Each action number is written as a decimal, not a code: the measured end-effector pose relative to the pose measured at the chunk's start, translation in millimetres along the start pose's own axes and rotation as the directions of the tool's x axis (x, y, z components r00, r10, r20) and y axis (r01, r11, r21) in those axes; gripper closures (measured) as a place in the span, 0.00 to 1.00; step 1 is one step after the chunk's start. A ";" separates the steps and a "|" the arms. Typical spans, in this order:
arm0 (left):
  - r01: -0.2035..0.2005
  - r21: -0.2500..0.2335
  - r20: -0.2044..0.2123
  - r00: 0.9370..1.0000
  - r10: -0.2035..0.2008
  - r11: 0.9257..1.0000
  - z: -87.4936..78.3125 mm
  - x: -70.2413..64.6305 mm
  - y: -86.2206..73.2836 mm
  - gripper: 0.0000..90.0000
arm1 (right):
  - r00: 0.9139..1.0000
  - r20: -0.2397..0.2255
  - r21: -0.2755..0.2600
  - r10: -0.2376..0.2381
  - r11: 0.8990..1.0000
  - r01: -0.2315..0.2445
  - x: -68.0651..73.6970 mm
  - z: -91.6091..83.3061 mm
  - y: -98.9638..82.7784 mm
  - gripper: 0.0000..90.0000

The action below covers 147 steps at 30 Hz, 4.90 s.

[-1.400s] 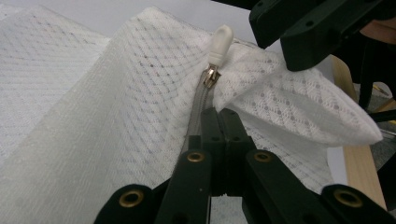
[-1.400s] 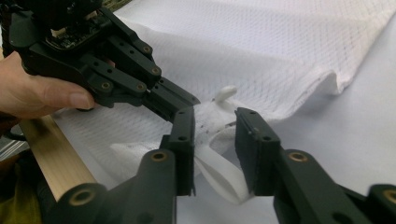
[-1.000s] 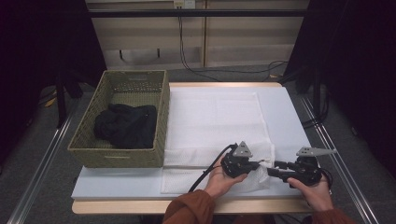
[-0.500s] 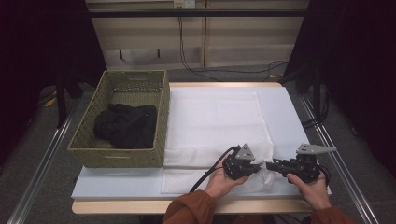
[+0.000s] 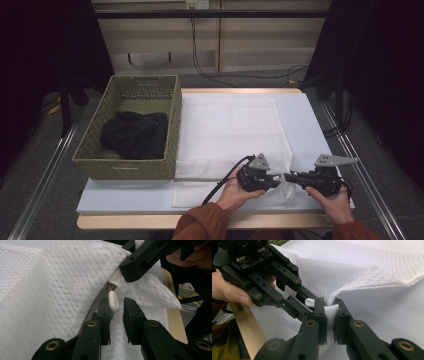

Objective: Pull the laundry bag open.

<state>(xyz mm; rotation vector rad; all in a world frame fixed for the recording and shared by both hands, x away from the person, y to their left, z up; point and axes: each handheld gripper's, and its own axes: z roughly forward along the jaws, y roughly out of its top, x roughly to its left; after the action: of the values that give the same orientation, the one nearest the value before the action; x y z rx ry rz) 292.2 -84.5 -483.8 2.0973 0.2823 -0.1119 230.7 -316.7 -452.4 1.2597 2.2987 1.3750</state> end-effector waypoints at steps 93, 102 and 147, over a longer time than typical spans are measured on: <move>0.033 0.071 -0.026 0.999 -0.031 0.997 -5.7 2.8 0.6 0.96 | 0.999 0.025 -0.021 0.043 0.999 -0.043 -5.2 -5.9 -7.7 0.96; 0.039 0.064 -0.026 0.999 -0.038 0.997 -11.1 3.5 -1.7 0.96 | 0.998 0.033 -0.026 0.047 0.999 -0.046 -4.8 -6.0 -7.4 0.96; 0.051 0.081 -0.048 0.998 -0.047 0.995 -30.7 7.8 -12.1 0.96 | 0.998 0.045 -0.038 0.052 0.998 -0.050 -7.3 -10.7 -10.3 0.96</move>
<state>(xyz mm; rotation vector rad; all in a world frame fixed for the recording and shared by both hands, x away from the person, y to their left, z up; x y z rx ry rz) 295.8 -51.1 -479.5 2.1771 0.3631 -0.1058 223.7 -331.1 -456.4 1.3330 2.2159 1.3828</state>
